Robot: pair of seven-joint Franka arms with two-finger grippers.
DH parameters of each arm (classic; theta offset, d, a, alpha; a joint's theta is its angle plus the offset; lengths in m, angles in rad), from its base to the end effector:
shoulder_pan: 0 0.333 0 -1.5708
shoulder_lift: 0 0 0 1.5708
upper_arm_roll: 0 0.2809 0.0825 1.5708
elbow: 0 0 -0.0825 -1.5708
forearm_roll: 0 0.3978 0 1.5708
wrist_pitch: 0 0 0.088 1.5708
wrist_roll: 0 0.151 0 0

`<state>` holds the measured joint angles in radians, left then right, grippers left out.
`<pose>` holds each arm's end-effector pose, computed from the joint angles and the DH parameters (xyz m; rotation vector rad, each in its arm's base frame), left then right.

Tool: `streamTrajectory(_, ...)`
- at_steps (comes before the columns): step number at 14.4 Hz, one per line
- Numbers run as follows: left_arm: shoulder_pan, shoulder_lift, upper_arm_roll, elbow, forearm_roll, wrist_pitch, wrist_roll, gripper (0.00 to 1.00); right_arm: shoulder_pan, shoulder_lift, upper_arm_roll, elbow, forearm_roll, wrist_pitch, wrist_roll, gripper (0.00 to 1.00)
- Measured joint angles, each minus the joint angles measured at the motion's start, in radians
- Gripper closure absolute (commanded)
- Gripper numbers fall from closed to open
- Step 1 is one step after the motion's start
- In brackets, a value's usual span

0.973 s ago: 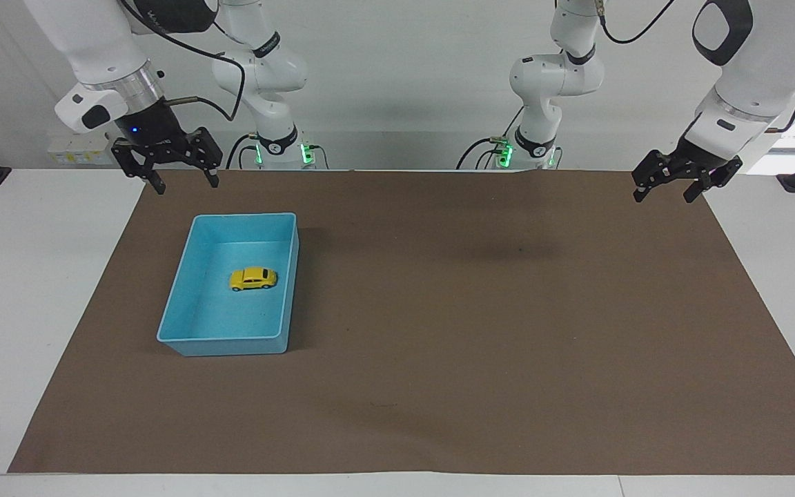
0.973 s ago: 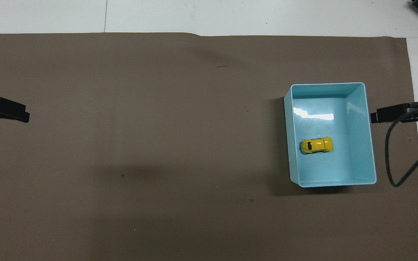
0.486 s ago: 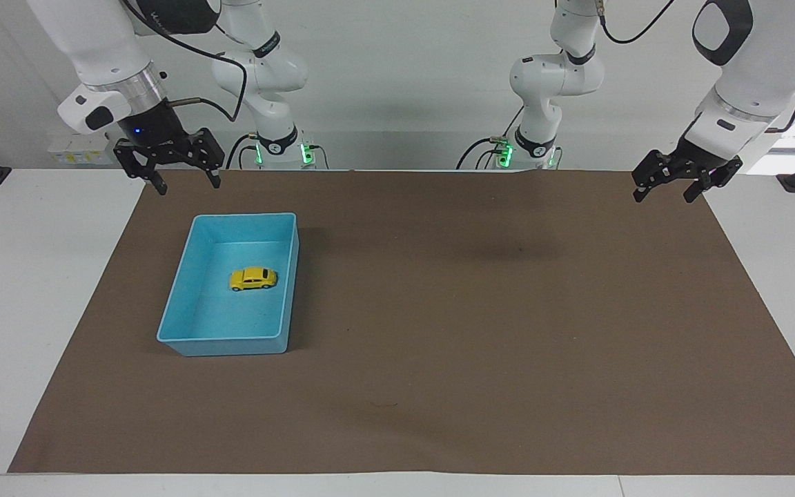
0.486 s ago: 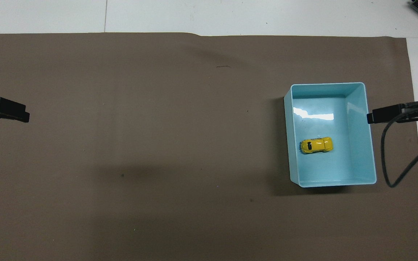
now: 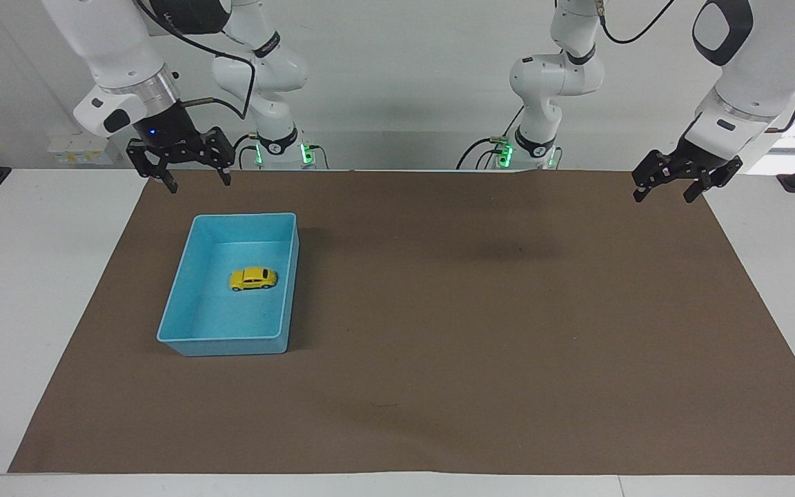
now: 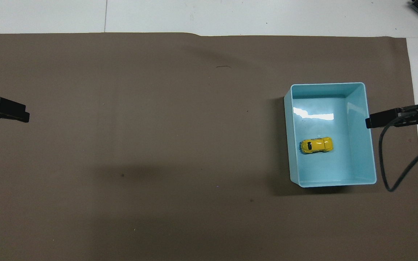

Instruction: Wind up and store yellow beetle car

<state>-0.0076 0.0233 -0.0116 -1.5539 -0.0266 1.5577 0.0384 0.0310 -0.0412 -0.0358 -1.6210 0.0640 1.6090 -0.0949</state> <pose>0.5722 -0.0150 0.5392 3.1131 -0.0898 -0.0300 0.5618 0.0064 0.5479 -3.0742 -0.1363 -0.0499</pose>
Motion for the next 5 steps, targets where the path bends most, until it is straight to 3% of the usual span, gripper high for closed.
streamTrajectory(5,0.0,0.0,0.0,0.0,0.0,0.0,0.0,0.0,-0.004,0.0,0.0,0.003,0.0,-0.002,0.0,0.0)
